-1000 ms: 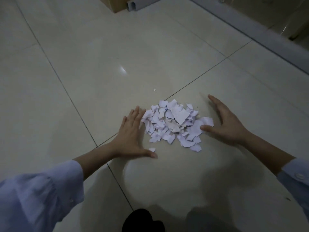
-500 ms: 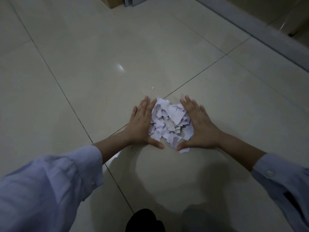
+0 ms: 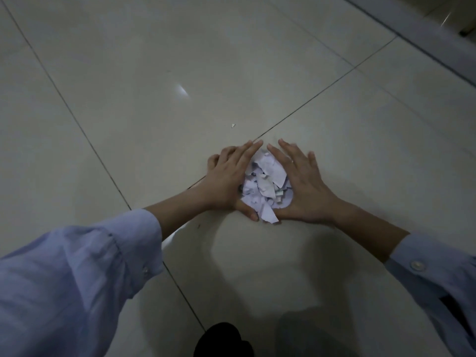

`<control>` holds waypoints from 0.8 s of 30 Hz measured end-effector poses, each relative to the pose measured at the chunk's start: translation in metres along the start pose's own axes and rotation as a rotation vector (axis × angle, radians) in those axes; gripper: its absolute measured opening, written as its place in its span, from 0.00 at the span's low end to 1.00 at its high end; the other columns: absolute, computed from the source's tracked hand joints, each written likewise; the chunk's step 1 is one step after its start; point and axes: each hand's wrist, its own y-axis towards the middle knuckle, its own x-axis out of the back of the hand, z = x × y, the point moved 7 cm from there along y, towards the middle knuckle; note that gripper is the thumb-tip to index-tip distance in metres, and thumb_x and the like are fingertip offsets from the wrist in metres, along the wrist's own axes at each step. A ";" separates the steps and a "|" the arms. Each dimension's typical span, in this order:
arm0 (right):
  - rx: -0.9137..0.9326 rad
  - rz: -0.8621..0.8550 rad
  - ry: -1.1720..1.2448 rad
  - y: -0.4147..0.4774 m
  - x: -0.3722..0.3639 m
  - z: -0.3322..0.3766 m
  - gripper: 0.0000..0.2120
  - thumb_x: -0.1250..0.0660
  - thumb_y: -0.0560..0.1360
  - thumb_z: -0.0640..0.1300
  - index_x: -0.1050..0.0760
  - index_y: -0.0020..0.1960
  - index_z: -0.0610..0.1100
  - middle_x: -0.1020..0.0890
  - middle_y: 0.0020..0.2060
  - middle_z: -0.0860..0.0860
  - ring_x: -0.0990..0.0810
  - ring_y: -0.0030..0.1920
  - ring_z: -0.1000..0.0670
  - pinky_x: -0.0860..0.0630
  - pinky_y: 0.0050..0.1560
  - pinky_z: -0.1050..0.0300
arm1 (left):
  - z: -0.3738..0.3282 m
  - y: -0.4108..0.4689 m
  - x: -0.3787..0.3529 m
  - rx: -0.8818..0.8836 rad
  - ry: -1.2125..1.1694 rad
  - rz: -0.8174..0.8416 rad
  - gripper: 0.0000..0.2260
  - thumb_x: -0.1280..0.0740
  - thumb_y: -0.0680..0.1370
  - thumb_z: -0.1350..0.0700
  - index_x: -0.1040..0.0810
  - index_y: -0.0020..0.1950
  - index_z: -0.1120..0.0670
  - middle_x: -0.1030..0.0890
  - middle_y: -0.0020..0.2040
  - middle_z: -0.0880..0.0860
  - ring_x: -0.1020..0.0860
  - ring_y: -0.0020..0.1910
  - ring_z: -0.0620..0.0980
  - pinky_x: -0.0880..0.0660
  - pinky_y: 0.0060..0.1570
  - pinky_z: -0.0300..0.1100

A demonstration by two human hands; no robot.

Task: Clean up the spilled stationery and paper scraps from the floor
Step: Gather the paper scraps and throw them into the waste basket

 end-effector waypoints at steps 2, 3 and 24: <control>0.007 -0.061 -0.013 0.001 -0.001 -0.001 0.49 0.37 0.63 0.72 0.48 0.77 0.51 0.42 0.76 0.46 0.48 0.77 0.43 0.52 0.74 0.38 | -0.002 0.000 0.001 -0.020 -0.008 -0.027 0.63 0.26 0.53 0.30 0.56 0.77 0.48 0.44 0.76 0.48 0.42 0.69 0.53 0.43 0.59 0.47; 0.020 -0.093 -0.035 0.001 -0.002 -0.002 0.46 0.37 0.64 0.70 0.42 0.76 0.49 0.37 0.73 0.44 0.43 0.75 0.42 0.46 0.73 0.39 | -0.002 0.000 0.002 -0.021 -0.019 -0.035 0.61 0.26 0.53 0.30 0.54 0.77 0.48 0.43 0.76 0.48 0.42 0.68 0.53 0.43 0.58 0.46; 0.029 -0.269 -0.024 0.003 0.006 0.012 0.16 0.27 0.69 0.43 0.20 0.57 0.49 0.23 0.45 0.47 0.23 0.38 0.45 0.25 0.33 0.52 | 0.003 0.006 0.000 -0.025 -0.310 -0.220 0.27 0.31 0.66 0.42 0.22 0.58 0.57 0.24 0.60 0.55 0.24 0.56 0.54 0.30 0.55 0.41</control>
